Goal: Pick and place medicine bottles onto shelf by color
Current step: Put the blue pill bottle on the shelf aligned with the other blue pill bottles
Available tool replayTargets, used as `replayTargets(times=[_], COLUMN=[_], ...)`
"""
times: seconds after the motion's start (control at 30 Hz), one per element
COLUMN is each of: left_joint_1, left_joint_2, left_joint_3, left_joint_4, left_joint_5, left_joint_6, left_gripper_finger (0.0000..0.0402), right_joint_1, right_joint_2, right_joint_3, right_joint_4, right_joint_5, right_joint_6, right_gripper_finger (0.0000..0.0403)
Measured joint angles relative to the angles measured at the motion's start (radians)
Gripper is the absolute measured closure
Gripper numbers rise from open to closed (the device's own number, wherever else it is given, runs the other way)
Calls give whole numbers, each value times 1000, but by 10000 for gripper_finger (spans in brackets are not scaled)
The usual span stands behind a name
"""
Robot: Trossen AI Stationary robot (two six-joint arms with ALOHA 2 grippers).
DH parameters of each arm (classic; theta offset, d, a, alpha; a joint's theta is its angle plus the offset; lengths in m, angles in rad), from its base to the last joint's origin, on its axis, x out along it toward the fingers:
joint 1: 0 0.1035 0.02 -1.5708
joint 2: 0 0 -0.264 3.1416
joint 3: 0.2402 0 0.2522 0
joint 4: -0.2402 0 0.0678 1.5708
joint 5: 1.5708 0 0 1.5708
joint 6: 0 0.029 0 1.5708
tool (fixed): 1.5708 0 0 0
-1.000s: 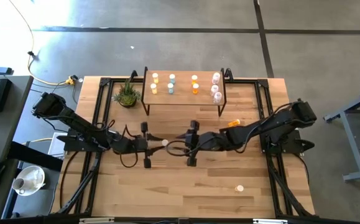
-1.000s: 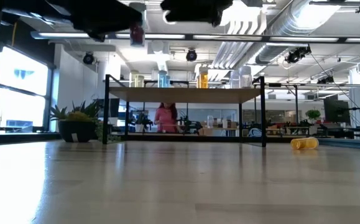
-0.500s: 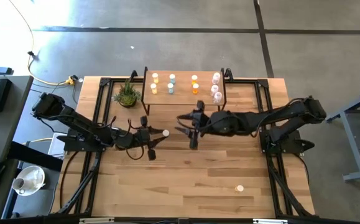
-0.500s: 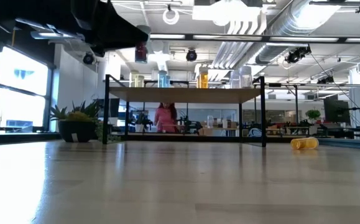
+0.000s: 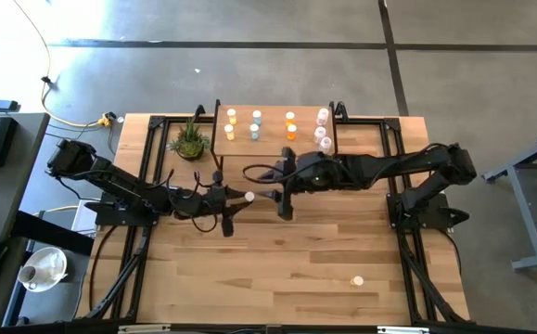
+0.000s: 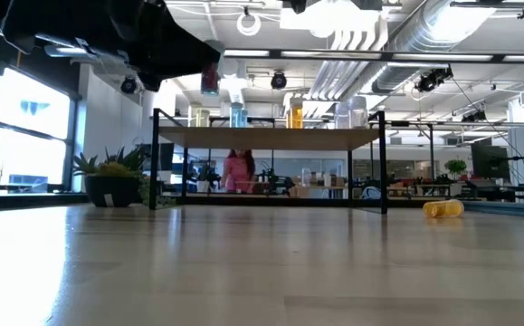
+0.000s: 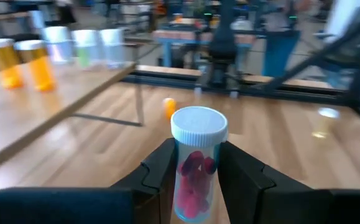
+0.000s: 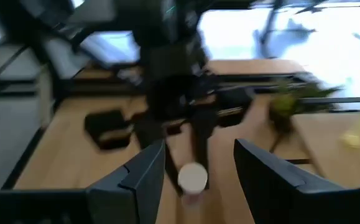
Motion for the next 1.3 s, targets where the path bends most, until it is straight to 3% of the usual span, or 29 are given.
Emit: replayTargets(times=[0.17,0.33,0.77,1.3], left_joint_1=[0,0,0,0], left_joint_2=[0,0,0,0], left_joint_3=[0,0,0,0], left_joint_4=[19,39,38,90], left_joint_5=[110,153,169,214], left_joint_6=[51,64,78,78], left_gripper_finger=[307,307,307,307], right_joint_1=[-7,6,15,10], right_joint_2=[1,21,136,151], right_joint_3=[0,2,1,0], right_joint_4=[-21,-13,46,44], right_joint_5=[-141,-227,-165,-101], right_joint_6=[-88,-148,-182,-181], right_gripper_finger=[219,219,219,219])
